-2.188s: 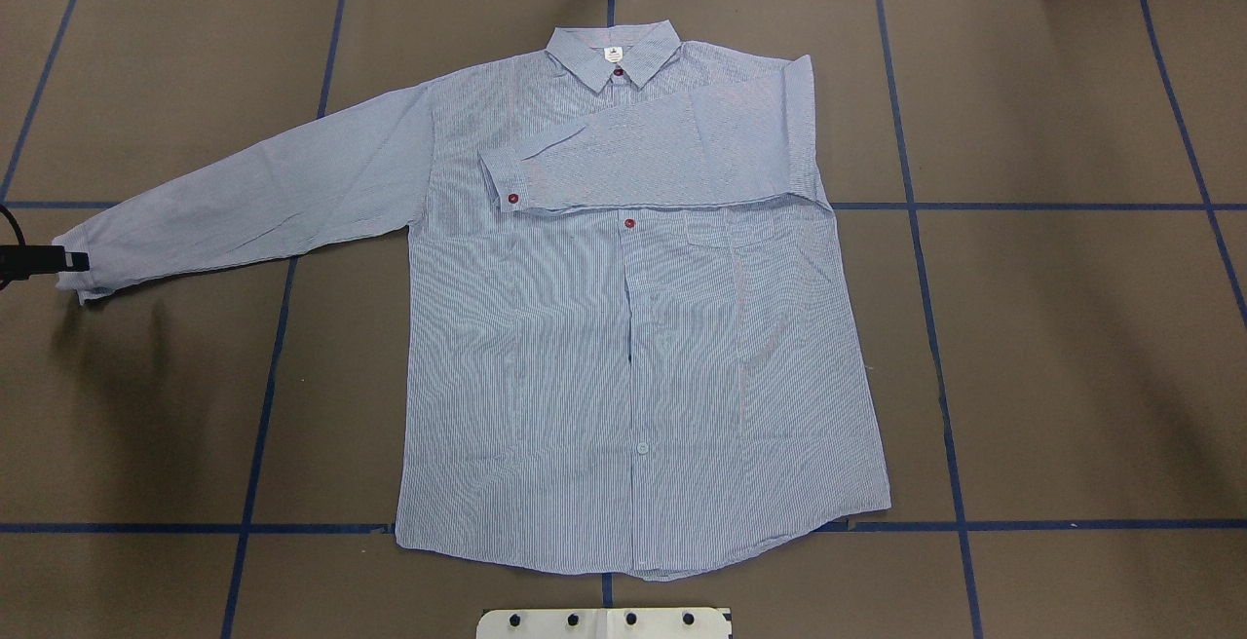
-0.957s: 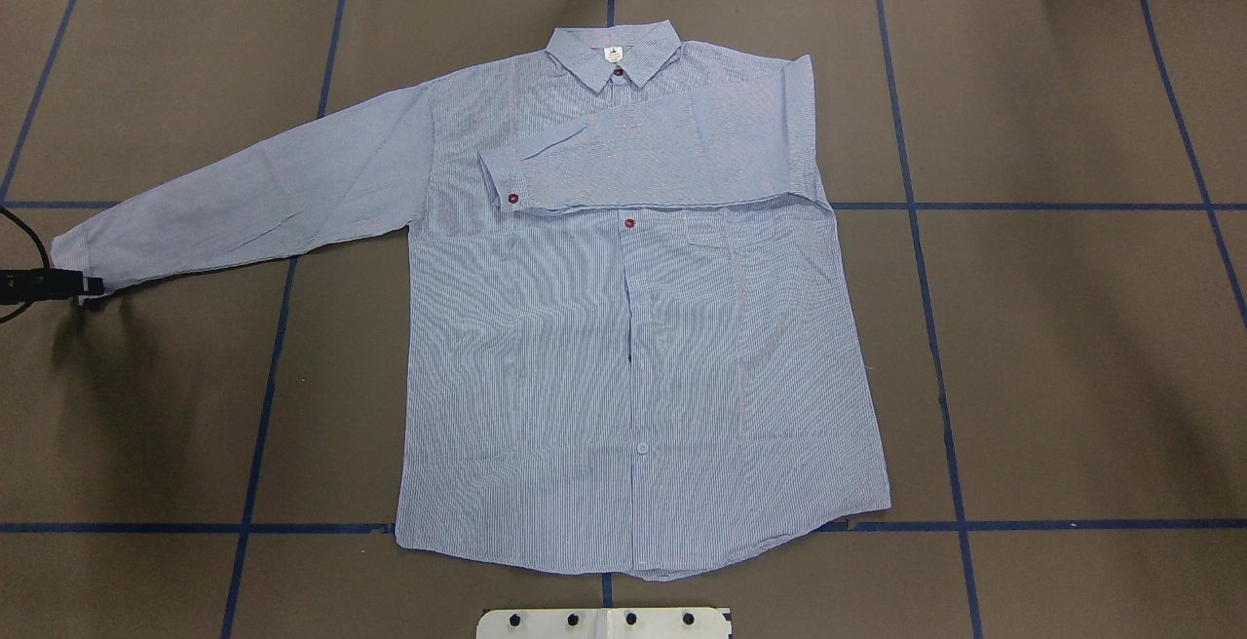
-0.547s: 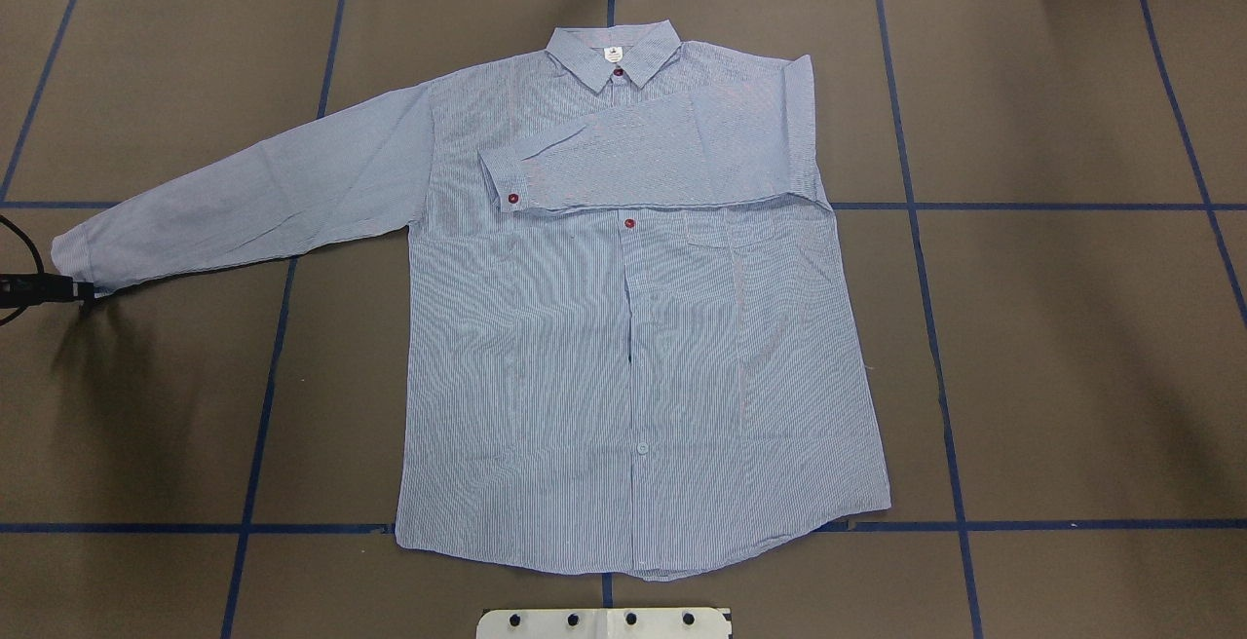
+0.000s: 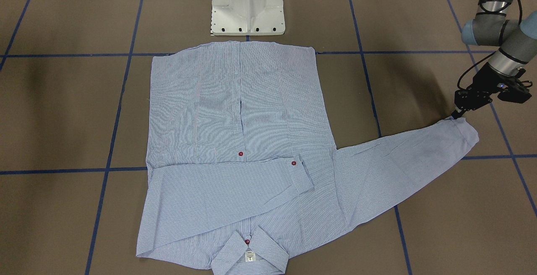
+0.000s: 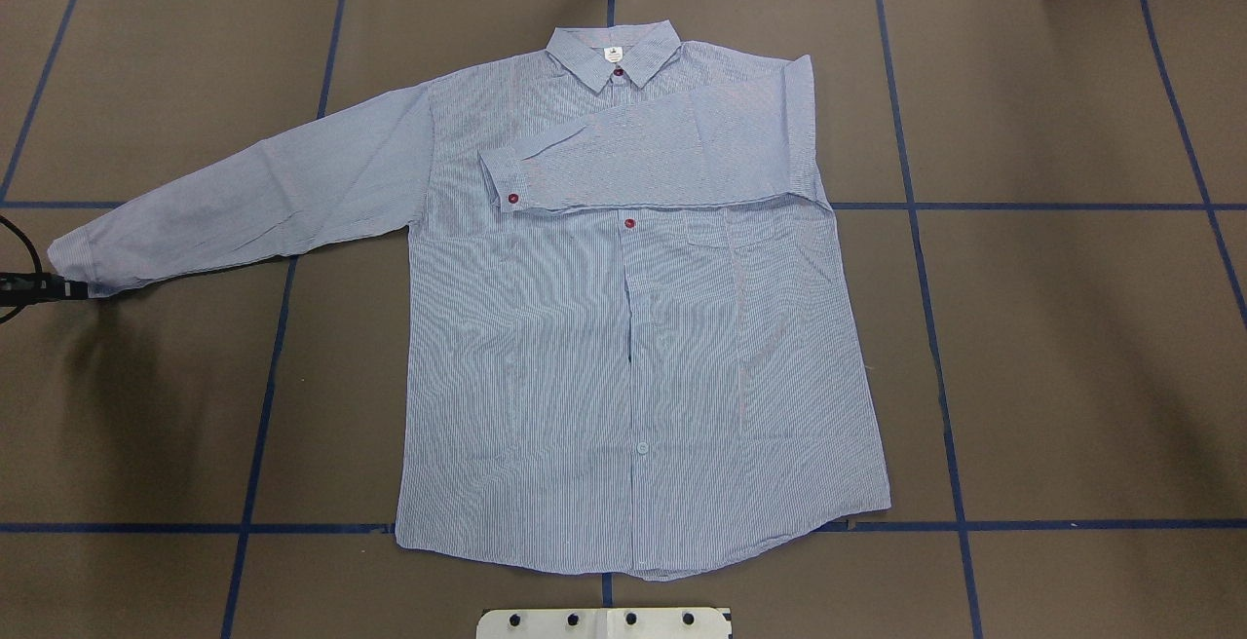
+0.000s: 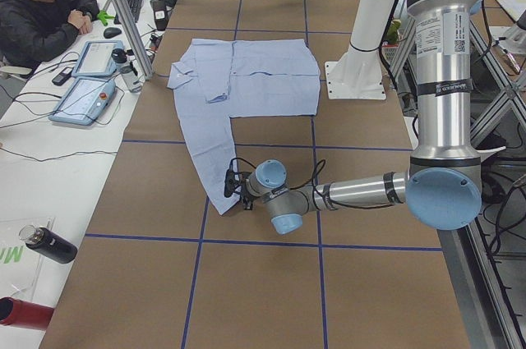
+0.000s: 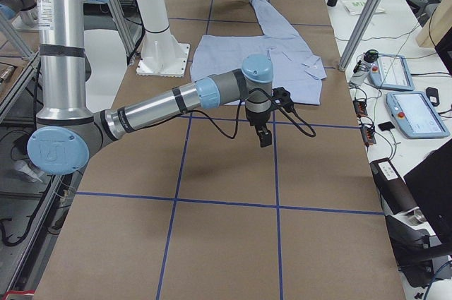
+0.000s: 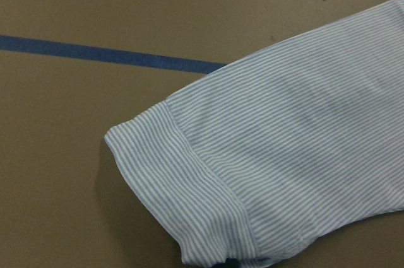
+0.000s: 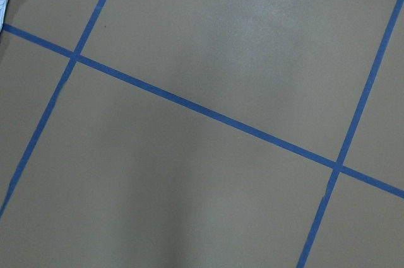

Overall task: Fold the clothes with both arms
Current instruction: 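Lower the left gripper to the other sleeve cuff and grasp it, then carry the cuff with the left gripper across the chest toward the collar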

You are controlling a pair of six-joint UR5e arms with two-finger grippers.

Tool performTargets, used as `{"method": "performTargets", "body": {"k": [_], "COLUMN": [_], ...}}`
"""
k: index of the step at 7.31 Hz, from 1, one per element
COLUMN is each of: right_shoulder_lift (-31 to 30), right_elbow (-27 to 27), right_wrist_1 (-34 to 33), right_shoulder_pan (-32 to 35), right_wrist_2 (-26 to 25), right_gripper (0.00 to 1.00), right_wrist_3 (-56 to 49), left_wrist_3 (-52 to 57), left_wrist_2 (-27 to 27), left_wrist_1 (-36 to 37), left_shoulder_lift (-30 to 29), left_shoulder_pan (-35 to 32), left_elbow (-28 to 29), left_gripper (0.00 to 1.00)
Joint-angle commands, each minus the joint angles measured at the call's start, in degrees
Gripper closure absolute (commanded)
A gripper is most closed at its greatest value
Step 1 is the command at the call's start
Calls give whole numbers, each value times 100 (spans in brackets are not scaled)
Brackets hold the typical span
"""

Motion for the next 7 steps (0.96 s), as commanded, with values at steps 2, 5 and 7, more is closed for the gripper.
{"method": "performTargets", "body": {"k": [2,5,7], "right_shoulder_lift": [0,0,9], "right_elbow": [-3,-20,-21], "right_wrist_1": [0,0,0], "right_shoulder_pan": [0,0,-8], "right_wrist_2": [2,-6,-6], "right_gripper": [1,1,1], "right_wrist_3": [0,9,9], "left_wrist_3": [-47,-38,-21], "left_wrist_2": [-395,-395,-343], "left_wrist_1": [269,2775,4821], "left_shoulder_lift": [-117,-1107,-2378], "left_shoulder_pan": [-25,-16,10], "left_elbow": [-604,-1745,-2230], "left_gripper": [100,100,100]}}
